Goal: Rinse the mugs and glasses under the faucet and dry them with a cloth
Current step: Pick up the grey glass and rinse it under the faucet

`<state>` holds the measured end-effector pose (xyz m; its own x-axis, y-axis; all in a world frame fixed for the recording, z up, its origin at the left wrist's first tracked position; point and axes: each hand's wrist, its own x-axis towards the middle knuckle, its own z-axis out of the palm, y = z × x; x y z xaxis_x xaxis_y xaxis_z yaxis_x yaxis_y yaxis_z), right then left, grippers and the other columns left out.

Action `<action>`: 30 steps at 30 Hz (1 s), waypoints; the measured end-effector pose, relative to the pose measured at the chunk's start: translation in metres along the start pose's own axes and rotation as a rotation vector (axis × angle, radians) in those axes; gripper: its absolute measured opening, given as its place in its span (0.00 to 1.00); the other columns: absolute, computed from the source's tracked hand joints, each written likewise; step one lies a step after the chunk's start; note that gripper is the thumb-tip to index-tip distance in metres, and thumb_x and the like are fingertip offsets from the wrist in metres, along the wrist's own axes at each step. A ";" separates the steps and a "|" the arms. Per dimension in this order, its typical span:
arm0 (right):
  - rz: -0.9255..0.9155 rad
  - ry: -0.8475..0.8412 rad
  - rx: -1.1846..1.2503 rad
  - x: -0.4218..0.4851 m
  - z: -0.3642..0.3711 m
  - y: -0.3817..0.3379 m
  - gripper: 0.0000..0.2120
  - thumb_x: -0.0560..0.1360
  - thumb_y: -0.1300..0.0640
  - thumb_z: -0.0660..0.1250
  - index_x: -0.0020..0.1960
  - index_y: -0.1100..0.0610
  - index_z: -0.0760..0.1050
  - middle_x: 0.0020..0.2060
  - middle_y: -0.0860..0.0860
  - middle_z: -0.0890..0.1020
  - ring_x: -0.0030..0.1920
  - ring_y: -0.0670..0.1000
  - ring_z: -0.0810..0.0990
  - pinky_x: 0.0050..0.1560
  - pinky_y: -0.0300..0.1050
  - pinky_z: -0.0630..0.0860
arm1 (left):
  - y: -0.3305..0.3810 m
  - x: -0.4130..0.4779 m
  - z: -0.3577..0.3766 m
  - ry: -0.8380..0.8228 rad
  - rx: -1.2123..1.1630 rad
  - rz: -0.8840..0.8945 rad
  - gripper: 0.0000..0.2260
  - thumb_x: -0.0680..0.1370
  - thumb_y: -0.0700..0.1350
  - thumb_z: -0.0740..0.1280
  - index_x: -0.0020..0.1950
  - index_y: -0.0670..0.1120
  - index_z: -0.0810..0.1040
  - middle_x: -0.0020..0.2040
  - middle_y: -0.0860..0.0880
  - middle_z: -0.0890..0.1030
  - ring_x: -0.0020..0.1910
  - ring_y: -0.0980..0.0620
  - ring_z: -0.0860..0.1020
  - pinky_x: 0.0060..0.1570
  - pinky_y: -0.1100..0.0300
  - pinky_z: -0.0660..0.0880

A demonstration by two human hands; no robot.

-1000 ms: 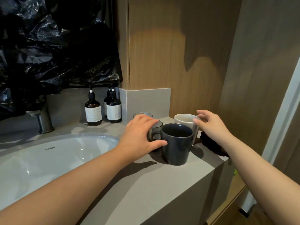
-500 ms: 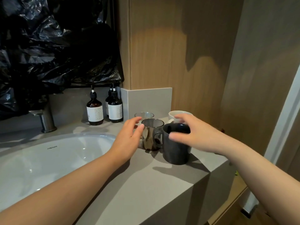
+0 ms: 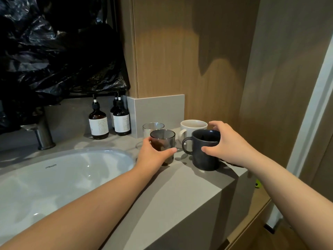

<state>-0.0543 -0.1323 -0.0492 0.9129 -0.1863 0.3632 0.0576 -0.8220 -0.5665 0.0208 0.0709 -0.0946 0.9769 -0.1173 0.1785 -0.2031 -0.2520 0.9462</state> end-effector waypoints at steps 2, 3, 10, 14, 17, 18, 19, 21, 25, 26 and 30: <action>0.000 0.022 0.025 0.002 0.005 0.005 0.37 0.70 0.52 0.74 0.73 0.49 0.58 0.68 0.49 0.68 0.58 0.45 0.70 0.45 0.31 0.72 | 0.003 -0.001 0.006 0.056 0.038 -0.019 0.34 0.65 0.51 0.79 0.66 0.48 0.66 0.58 0.51 0.76 0.56 0.50 0.75 0.49 0.57 0.79; -0.004 0.030 0.041 0.003 0.007 0.007 0.37 0.70 0.52 0.74 0.73 0.49 0.58 0.68 0.49 0.68 0.58 0.45 0.69 0.47 0.33 0.72 | 0.006 -0.002 0.008 0.079 0.057 -0.028 0.35 0.65 0.51 0.79 0.65 0.48 0.66 0.58 0.51 0.75 0.55 0.49 0.75 0.49 0.54 0.79; -0.094 0.084 -0.135 -0.003 0.016 -0.003 0.33 0.73 0.50 0.71 0.73 0.50 0.60 0.71 0.48 0.64 0.70 0.50 0.63 0.68 0.47 0.65 | 0.007 0.000 -0.003 0.109 0.165 0.001 0.31 0.65 0.53 0.78 0.63 0.49 0.71 0.57 0.51 0.78 0.51 0.51 0.75 0.37 0.63 0.73; -0.399 0.165 -0.242 -0.015 0.034 -0.038 0.23 0.75 0.51 0.67 0.69 0.51 0.68 0.70 0.46 0.67 0.71 0.46 0.61 0.69 0.37 0.54 | 0.001 -0.011 -0.038 0.122 0.071 -0.016 0.24 0.65 0.52 0.78 0.57 0.52 0.73 0.49 0.55 0.79 0.47 0.55 0.77 0.36 0.65 0.74; -0.472 0.074 -0.139 -0.013 0.063 -0.073 0.21 0.76 0.51 0.65 0.68 0.49 0.68 0.68 0.43 0.67 0.69 0.42 0.62 0.67 0.34 0.56 | -0.008 -0.018 -0.088 0.165 0.123 0.007 0.22 0.65 0.52 0.78 0.53 0.52 0.72 0.45 0.58 0.77 0.45 0.58 0.76 0.38 0.65 0.71; -0.479 0.032 -0.100 -0.009 0.075 -0.085 0.20 0.76 0.52 0.65 0.68 0.49 0.68 0.67 0.42 0.66 0.69 0.42 0.62 0.66 0.34 0.57 | -0.012 -0.020 -0.106 0.184 0.152 0.011 0.22 0.65 0.51 0.78 0.54 0.52 0.72 0.46 0.58 0.77 0.46 0.58 0.76 0.41 0.64 0.71; -0.484 -0.010 -0.060 -0.004 0.088 -0.098 0.20 0.77 0.52 0.64 0.68 0.49 0.67 0.66 0.42 0.67 0.69 0.42 0.62 0.65 0.34 0.57 | -0.018 -0.022 -0.126 0.204 0.187 0.006 0.23 0.66 0.51 0.78 0.54 0.52 0.71 0.46 0.58 0.77 0.47 0.57 0.76 0.42 0.63 0.72; -0.487 -0.082 0.024 0.008 0.116 -0.125 0.20 0.76 0.54 0.64 0.67 0.51 0.68 0.65 0.43 0.68 0.68 0.43 0.64 0.62 0.34 0.59 | -0.030 -0.028 -0.166 0.237 0.248 -0.017 0.24 0.66 0.50 0.77 0.56 0.52 0.70 0.47 0.57 0.77 0.46 0.58 0.76 0.42 0.63 0.72; -0.406 -0.243 0.179 0.030 0.172 -0.179 0.20 0.76 0.54 0.65 0.67 0.50 0.69 0.66 0.46 0.70 0.62 0.45 0.71 0.56 0.35 0.64 | -0.060 -0.035 -0.233 0.330 0.336 -0.076 0.25 0.65 0.50 0.78 0.55 0.53 0.70 0.48 0.55 0.78 0.49 0.52 0.77 0.45 0.60 0.73; -0.396 -0.271 0.194 0.035 0.183 -0.190 0.20 0.76 0.54 0.65 0.67 0.51 0.69 0.66 0.47 0.69 0.63 0.46 0.71 0.56 0.35 0.63 | -0.066 -0.035 -0.244 0.361 0.359 -0.103 0.25 0.65 0.50 0.78 0.54 0.53 0.69 0.46 0.56 0.76 0.49 0.52 0.76 0.45 0.59 0.72; -0.378 -0.368 0.232 0.055 0.227 -0.239 0.21 0.76 0.52 0.64 0.68 0.51 0.68 0.67 0.48 0.70 0.65 0.48 0.70 0.57 0.38 0.65 | -0.082 -0.029 -0.283 0.451 0.422 -0.090 0.24 0.64 0.51 0.77 0.52 0.53 0.69 0.43 0.57 0.77 0.45 0.53 0.78 0.42 0.60 0.75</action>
<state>0.0739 0.1761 -0.0612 0.8896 0.3309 0.3147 0.4566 -0.6476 -0.6100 0.0279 0.3670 -0.1009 0.9042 0.3163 0.2871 -0.0374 -0.6109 0.7909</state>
